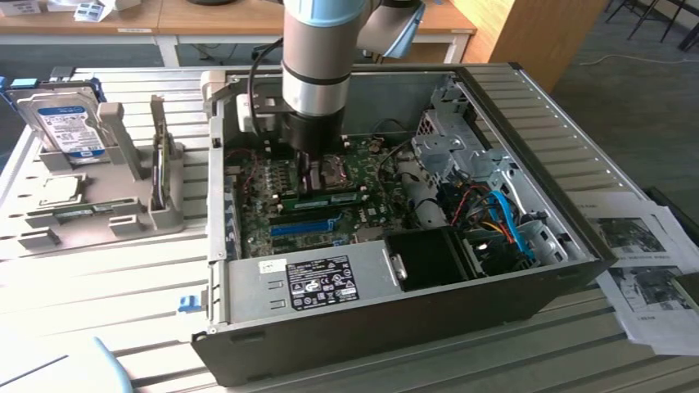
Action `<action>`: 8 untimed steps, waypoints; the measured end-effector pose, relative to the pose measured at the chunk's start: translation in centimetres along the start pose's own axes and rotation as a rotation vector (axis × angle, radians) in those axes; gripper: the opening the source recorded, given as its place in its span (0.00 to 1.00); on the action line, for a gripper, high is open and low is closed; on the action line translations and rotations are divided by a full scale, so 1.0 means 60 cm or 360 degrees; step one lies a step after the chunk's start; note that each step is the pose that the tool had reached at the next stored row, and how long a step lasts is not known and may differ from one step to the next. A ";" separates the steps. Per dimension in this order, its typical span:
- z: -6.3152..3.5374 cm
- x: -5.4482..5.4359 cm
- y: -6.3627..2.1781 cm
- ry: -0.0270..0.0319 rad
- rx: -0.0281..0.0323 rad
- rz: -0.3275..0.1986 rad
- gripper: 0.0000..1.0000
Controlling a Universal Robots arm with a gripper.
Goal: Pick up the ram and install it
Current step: 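Press down the ram until it locks into place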
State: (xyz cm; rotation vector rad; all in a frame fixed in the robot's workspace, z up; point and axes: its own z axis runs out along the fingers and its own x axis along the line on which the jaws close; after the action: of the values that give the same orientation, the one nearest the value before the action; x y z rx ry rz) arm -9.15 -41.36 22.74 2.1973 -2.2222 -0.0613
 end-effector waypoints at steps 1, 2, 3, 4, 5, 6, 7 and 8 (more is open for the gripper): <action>-0.002 0.000 0.000 0.00000 0.00000 0.0000 0.09; -0.004 0.000 0.000 0.00002 -0.00001 0.0000 0.09; -0.007 0.000 0.000 0.00003 -0.00001 0.0000 0.09; -0.009 0.000 0.000 0.00003 -0.00002 0.0000 0.09; -0.011 0.000 0.000 0.00003 -0.00001 0.0000 0.09; -0.013 0.000 0.001 0.00003 -0.00002 0.0000 0.09; -0.015 0.000 0.001 0.00002 -0.00001 0.0000 0.09; -0.017 0.000 0.001 0.00002 -0.00001 0.0000 0.09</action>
State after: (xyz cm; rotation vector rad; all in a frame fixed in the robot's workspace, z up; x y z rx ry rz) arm -9.15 -41.36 23.79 2.1971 -2.2222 -0.0612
